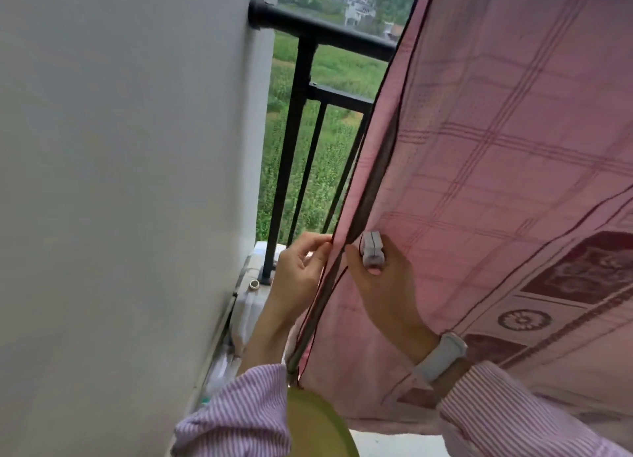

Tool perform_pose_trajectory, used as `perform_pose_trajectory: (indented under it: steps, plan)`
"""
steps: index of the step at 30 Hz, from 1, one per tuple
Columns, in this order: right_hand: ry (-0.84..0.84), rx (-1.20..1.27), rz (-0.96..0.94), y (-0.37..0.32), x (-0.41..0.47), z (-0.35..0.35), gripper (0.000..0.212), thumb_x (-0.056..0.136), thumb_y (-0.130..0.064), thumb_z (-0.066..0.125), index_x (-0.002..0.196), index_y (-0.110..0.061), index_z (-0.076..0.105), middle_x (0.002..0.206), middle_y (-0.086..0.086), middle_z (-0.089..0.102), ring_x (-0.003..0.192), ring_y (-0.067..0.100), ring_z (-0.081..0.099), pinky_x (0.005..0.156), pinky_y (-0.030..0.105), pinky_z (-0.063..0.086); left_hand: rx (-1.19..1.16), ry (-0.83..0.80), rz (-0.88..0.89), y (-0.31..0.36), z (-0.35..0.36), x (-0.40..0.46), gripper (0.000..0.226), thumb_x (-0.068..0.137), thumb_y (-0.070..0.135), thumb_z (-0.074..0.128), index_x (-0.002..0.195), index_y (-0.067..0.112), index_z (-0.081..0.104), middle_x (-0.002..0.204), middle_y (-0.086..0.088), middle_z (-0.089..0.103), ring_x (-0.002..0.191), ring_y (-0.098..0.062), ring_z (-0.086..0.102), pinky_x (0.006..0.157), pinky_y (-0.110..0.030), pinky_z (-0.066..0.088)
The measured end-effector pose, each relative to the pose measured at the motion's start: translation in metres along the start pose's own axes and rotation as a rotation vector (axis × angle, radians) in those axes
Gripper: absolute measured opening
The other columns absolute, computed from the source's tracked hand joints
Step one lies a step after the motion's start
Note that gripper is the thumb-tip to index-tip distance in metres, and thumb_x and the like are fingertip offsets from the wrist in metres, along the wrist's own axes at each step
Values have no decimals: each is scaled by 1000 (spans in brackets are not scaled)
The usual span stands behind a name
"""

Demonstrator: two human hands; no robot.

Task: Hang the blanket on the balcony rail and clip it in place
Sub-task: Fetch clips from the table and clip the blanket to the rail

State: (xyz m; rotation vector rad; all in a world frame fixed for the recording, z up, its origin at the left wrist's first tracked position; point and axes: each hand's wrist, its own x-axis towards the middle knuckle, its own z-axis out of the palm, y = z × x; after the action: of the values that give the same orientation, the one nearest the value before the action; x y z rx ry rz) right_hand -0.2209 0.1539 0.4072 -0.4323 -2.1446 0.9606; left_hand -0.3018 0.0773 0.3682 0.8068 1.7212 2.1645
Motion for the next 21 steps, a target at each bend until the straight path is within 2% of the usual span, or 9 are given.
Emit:
perform_pose_trajectory:
  steps: [3, 5, 7, 9, 12, 14, 17, 19, 21]
  plan:
    - [-36, 104, 35, 1, -1, -3, 39, 84, -6, 60, 62, -31, 40, 46, -9, 45, 44, -2, 42, 43, 7, 31, -34, 26, -39, -1, -1, -6, 18, 87, 21, 53, 100, 17, 66, 97, -3, 68, 93, -17, 63, 81, -26, 51]
    - [-89, 149, 34, 3, -2, -3, 35, 85, -4, 59, 70, -33, 48, 58, -13, 58, 53, 0, 49, 52, 6, 38, -38, 34, -65, 4, -1, -6, 22, 90, 16, 53, 107, 9, 64, 99, -8, 69, 91, -19, 63, 74, -15, 49]
    - [-168, 171, 56, 9, -6, -4, 24, 85, -6, 59, 90, -30, 58, 78, -3, 65, 68, 15, 57, 64, 13, 47, -23, 29, -70, 12, 3, -5, 22, 87, 15, 55, 105, 8, 64, 90, -4, 68, 81, -13, 63, 68, -13, 50]
    - [-221, 188, 94, 15, -12, -5, 27, 86, -6, 58, 107, -23, 58, 87, 12, 66, 80, 28, 57, 71, 23, 52, 26, 19, -48, 19, 5, -2, 18, 83, 21, 60, 99, 15, 65, 85, -1, 68, 78, -13, 63, 66, -14, 50]
    - [-249, 219, 114, 17, -12, -9, 30, 86, -2, 56, 114, -13, 55, 96, 0, 64, 85, 6, 61, 74, 15, 50, 177, 50, 51, 23, 10, 0, 16, 78, 27, 66, 92, 20, 66, 88, 2, 69, 82, -13, 66, 74, -20, 54]
    - [-271, 264, 104, 17, -11, -13, 28, 87, -2, 55, 111, -14, 55, 98, -3, 63, 89, 2, 60, 80, 17, 50, 315, 144, 152, 21, 15, 1, 14, 80, 22, 67, 91, 14, 68, 85, 2, 68, 75, -11, 65, 70, -18, 53]
    - [-339, 198, 95, 14, -11, -27, 25, 89, -8, 53, 99, -30, 45, 81, 0, 54, 72, 21, 58, 60, 25, 50, 416, 250, 239, 16, 20, 2, 16, 85, 17, 61, 94, 6, 69, 82, -1, 68, 68, 0, 60, 64, -13, 50]
    - [-445, 86, 98, 8, -5, -40, 24, 90, -15, 52, 92, -31, 35, 75, 0, 49, 62, 19, 54, 50, 18, 46, 347, 283, 185, 17, 21, -1, 14, 86, 12, 59, 94, 6, 68, 78, 2, 66, 63, 1, 58, 61, -12, 49]
    - [-570, -45, 85, -3, 5, -55, 22, 89, -20, 54, 94, -24, 33, 76, -1, 50, 58, 13, 54, 49, 16, 46, 293, 314, 146, 18, 21, -4, 13, 88, 10, 56, 94, 7, 68, 73, 7, 63, 63, -3, 57, 61, -18, 49]
